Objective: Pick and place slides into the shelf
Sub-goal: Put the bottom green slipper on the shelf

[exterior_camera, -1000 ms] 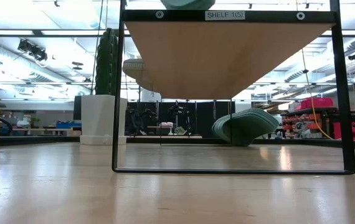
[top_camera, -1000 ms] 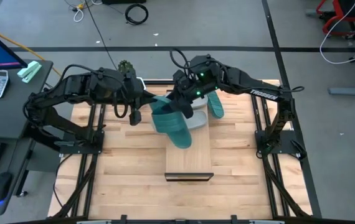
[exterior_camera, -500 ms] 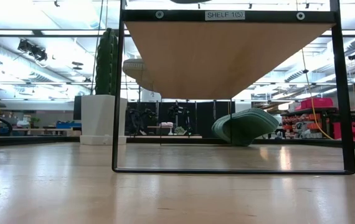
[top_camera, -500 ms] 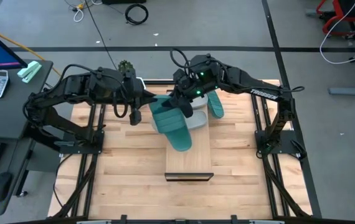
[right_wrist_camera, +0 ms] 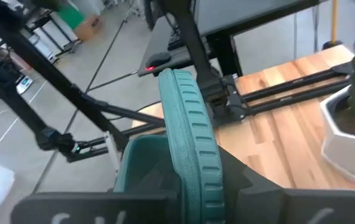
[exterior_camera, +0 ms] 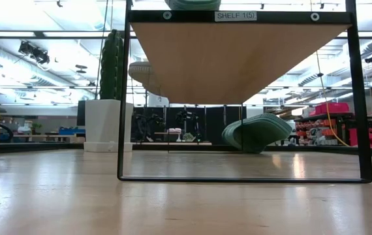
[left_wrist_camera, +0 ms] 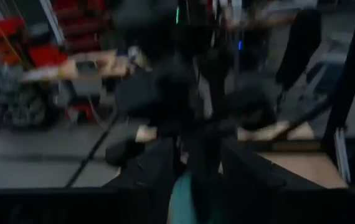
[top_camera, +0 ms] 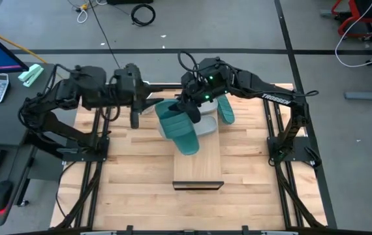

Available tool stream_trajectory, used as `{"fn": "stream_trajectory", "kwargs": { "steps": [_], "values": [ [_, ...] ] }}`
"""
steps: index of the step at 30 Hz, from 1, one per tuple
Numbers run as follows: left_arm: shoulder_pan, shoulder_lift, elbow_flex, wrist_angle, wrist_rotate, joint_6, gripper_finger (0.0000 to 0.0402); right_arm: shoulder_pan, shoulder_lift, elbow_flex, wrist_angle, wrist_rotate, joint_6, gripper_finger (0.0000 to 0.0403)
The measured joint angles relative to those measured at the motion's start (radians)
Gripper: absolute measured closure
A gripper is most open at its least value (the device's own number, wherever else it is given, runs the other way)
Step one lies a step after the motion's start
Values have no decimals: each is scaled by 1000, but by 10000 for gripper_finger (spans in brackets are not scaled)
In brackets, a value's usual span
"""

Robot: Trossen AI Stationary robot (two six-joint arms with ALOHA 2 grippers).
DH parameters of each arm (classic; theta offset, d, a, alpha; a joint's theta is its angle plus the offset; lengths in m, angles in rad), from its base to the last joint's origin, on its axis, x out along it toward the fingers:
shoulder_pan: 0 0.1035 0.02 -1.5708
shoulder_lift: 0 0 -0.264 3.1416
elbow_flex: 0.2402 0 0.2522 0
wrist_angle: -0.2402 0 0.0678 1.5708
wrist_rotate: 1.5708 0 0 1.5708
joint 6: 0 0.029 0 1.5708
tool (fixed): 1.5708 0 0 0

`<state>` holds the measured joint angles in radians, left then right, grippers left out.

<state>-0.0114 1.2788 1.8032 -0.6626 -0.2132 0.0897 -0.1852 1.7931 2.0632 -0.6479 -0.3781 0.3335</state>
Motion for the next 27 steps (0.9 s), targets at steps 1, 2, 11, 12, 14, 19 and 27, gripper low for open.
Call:
{"fn": "stream_trajectory", "kwargs": {
  "steps": [1,2,11,12,14,19,27],
  "values": [
    [0,-7,0,11,0,1,257,-2,0,0,3,7,-2,353],
    [0,-13,-1,5,-1,1,254,-3,0,0,3,21,-2,353],
    [0,-40,-2,-18,-69,2,258,26,-31,0,-8,298,-24,354],
    [0,-41,-1,-21,-76,2,260,35,-39,0,-17,333,-24,354],
    [1,-45,-1,-42,-103,2,264,52,-69,0,-36,416,-21,354],
    [1,-52,-2,-75,-164,2,268,127,-144,0,-104,707,17,347],
    [33,-51,-2,-84,-367,35,269,323,-242,2,-133,1190,144,353]
  ]
}}
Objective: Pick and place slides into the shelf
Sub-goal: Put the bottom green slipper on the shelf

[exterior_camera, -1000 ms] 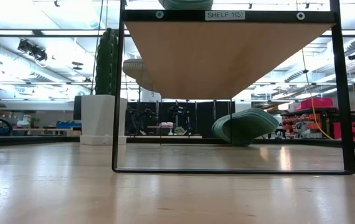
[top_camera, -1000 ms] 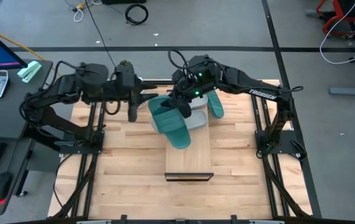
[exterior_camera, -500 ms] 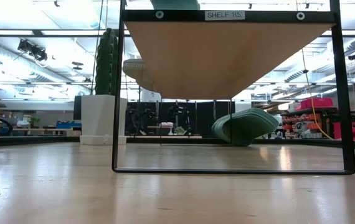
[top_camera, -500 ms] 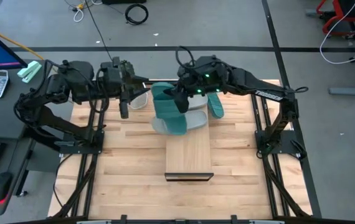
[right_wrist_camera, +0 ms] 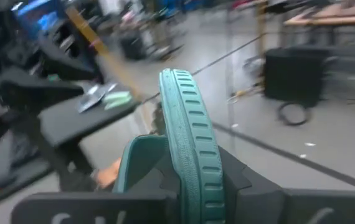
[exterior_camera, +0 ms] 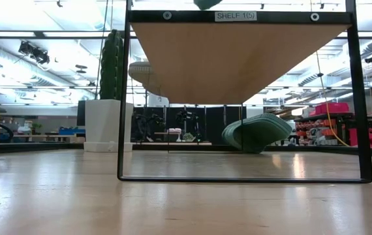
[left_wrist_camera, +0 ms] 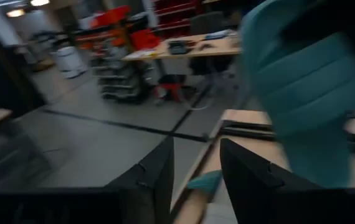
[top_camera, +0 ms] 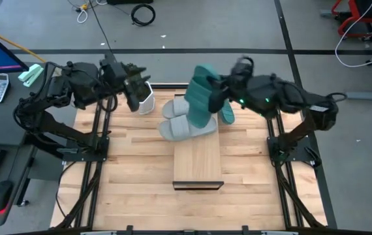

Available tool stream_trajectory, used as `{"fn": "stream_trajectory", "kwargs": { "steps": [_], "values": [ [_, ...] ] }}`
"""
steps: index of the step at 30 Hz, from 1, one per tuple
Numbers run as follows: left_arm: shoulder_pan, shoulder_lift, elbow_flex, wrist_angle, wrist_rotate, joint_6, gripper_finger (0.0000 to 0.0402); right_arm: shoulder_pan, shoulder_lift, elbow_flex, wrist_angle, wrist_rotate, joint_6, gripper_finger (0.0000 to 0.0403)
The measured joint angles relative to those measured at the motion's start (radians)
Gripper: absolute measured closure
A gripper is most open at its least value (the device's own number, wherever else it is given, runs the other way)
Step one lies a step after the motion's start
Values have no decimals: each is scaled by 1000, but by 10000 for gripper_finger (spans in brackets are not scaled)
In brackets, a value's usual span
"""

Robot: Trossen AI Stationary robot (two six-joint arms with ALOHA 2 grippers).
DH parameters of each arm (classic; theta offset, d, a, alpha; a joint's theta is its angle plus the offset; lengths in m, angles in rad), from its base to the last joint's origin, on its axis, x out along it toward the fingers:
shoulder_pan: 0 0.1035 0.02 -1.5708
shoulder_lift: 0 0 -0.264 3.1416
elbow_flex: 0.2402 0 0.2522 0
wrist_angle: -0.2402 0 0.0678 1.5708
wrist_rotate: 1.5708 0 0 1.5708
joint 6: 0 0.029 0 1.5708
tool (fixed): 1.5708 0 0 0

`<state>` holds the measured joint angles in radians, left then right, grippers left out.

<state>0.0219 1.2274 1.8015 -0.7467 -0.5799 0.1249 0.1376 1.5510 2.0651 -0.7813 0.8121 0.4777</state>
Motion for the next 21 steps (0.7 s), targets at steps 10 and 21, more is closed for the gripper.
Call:
{"fn": "stream_trajectory", "kwargs": {
  "steps": [10,21],
  "values": [
    [98,-10,0,-21,-54,-3,279,282,56,0,-247,505,519,353],
    [80,-22,0,-228,-53,-161,289,368,215,0,-297,624,745,354]
  ]
}}
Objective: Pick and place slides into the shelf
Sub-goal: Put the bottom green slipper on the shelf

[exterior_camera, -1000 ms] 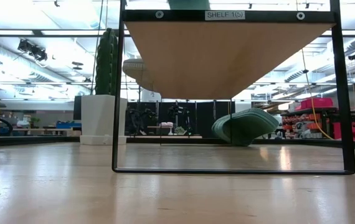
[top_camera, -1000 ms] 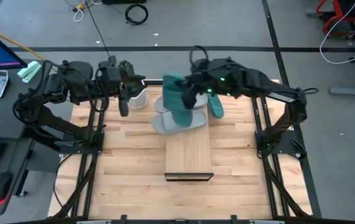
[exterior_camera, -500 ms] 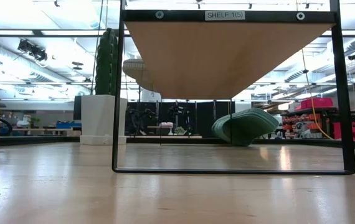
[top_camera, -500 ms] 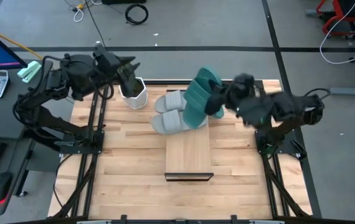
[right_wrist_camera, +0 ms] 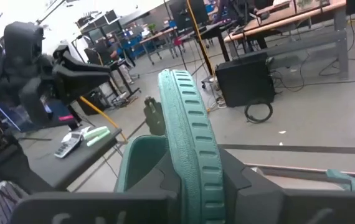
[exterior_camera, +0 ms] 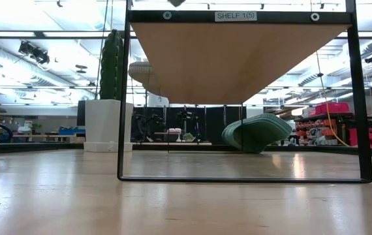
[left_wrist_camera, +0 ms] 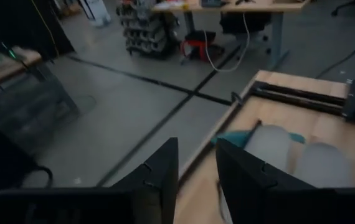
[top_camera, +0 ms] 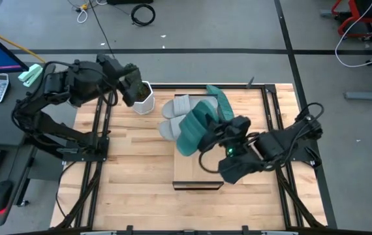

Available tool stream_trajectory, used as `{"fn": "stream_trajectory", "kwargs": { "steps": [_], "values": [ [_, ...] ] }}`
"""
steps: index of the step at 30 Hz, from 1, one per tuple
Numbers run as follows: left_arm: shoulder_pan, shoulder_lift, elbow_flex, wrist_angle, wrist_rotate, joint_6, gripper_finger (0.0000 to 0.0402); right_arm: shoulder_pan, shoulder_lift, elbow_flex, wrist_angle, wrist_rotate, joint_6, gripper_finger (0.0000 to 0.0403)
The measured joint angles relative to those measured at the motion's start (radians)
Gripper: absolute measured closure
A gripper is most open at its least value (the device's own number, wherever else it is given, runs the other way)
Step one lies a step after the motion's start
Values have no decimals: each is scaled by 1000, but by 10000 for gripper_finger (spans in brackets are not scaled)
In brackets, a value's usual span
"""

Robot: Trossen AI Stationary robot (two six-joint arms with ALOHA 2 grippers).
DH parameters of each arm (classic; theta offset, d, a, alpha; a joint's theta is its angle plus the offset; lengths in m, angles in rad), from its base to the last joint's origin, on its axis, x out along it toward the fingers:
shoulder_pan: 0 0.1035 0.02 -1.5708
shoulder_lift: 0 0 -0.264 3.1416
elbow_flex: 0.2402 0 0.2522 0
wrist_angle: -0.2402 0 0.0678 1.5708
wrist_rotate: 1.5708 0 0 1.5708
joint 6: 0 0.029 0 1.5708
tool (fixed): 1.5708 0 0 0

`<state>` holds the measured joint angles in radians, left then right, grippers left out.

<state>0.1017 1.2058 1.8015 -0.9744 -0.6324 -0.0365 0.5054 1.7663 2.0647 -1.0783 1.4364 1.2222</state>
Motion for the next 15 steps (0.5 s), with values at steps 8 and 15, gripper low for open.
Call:
{"fn": "stream_trajectory", "kwargs": {
  "steps": [8,15],
  "values": [
    [-118,-20,0,-141,1,-239,290,50,67,-1,2,36,118,354],
    [-239,-24,0,-165,1,-326,306,157,68,-1,74,76,136,354]
  ]
}}
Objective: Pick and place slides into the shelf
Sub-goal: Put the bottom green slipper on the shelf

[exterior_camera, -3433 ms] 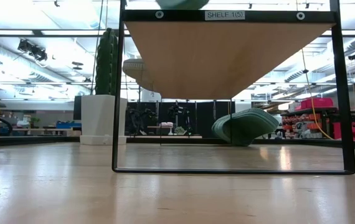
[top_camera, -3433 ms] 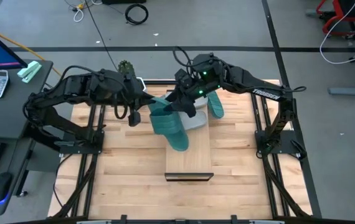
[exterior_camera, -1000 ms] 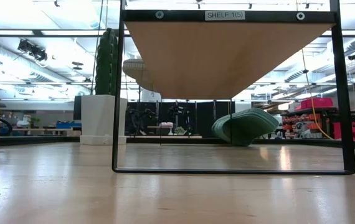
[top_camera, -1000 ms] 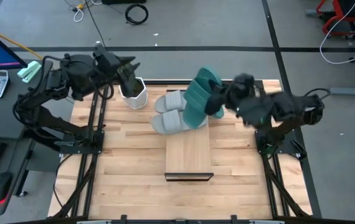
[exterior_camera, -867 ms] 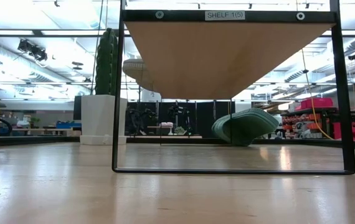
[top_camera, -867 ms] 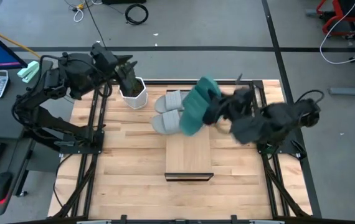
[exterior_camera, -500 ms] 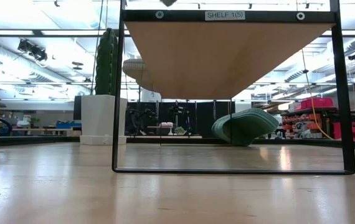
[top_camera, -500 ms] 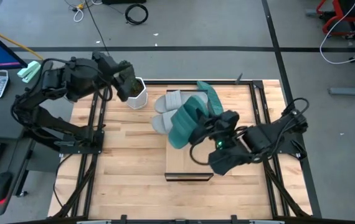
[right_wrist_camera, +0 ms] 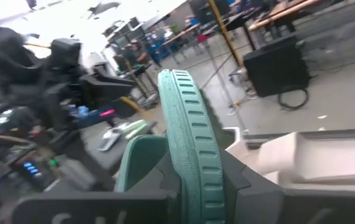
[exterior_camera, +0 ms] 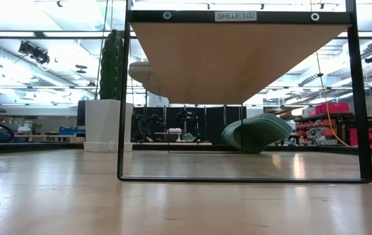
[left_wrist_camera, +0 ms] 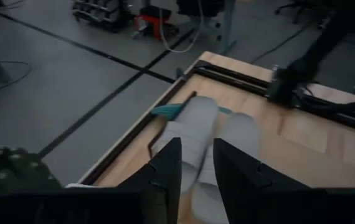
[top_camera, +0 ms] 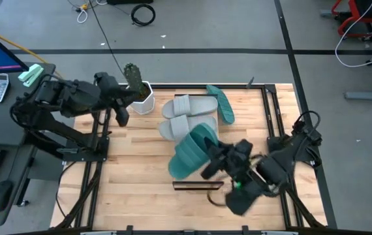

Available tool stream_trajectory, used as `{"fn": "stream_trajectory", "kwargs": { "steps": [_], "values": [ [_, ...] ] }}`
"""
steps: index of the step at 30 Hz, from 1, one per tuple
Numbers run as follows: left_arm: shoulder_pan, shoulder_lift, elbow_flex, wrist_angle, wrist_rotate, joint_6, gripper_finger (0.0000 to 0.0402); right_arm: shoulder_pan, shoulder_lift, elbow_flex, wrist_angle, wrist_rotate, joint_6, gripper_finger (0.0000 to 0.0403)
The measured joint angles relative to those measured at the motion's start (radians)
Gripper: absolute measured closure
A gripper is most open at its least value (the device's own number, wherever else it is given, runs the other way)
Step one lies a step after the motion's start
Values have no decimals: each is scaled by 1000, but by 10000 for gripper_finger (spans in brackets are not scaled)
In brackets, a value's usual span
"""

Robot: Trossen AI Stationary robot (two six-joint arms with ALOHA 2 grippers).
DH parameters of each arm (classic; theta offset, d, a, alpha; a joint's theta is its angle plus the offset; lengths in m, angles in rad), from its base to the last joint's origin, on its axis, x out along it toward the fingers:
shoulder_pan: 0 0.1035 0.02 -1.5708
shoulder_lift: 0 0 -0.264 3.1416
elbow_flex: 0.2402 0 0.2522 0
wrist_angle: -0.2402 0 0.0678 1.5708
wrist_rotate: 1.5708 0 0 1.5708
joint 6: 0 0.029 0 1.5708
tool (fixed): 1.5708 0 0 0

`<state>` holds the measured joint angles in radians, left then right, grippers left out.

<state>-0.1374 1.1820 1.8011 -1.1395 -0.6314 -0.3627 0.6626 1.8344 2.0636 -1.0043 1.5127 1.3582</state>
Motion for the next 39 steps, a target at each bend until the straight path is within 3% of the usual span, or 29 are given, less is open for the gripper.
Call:
{"fn": "stream_trajectory", "kwargs": {
  "steps": [7,16,23,34,39],
  "values": [
    [-38,2,0,2,-4,23,326,98,-27,0,221,61,-282,354],
    [-33,2,0,-8,-4,89,333,-11,-23,0,221,61,-316,354],
    [-33,2,0,-36,-4,120,334,-78,-16,-19,168,50,-247,354],
    [-33,2,0,-48,-4,150,333,-97,-13,-198,170,-58,-8,355],
    [-33,2,0,-47,-4,149,333,-129,-13,-225,117,-53,-4,355]
  ]
}}
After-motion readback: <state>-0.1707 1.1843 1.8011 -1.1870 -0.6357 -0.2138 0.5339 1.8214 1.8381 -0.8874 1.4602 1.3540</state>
